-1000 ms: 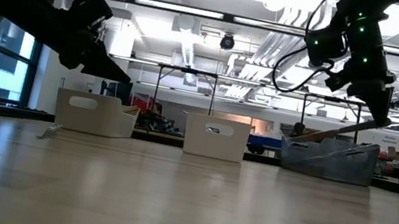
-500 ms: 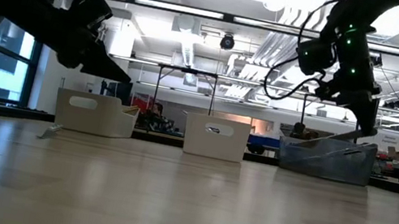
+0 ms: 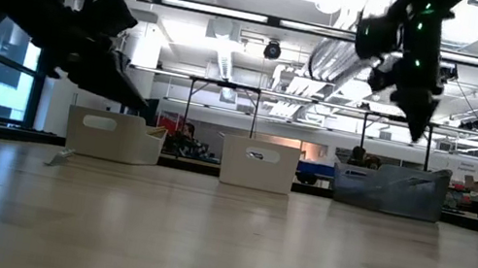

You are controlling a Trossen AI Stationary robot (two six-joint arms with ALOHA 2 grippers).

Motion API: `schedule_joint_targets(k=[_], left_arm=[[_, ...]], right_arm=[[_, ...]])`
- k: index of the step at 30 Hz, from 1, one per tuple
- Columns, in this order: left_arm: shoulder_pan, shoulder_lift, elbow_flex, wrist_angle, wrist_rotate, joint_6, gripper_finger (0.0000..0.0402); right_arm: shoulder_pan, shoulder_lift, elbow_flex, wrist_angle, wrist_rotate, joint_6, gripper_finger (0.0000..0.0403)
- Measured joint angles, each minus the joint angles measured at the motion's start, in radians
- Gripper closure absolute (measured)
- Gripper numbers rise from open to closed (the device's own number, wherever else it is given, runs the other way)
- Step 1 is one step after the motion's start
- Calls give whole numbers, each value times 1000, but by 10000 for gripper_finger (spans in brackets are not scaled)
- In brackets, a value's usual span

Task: Sort silverware by color (type)
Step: Put the gold table knife into the gray bin

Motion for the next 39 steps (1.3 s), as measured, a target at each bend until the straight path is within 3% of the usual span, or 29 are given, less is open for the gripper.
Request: schedule_joint_targets(k=[3, 9, 16, 23, 30, 39], left_arm=[[-70, 0, 69, -178, 0, -49, 401], [-265, 0, 205, -532, -49, -235, 401], [-510, 11, 347, -851, -123, -557, 401], [-721, 124, 500, -1006, -130, -894, 401], [-827, 364, 666, -1154, -75, -1201, 384], [-870, 605, 856, -1158, 9, -1368, 306]], right_arm=[[49, -78, -13, 132, -30, -44, 299], [129, -258, -170, 468, -240, -89, 394], [279, -362, -404, 922, -255, -66, 382], [405, -355, -533, 1377, -257, -133, 401], [477, -355, -536, 1510, -257, -218, 402], [503, -355, -536, 1506, -257, -272, 403]])
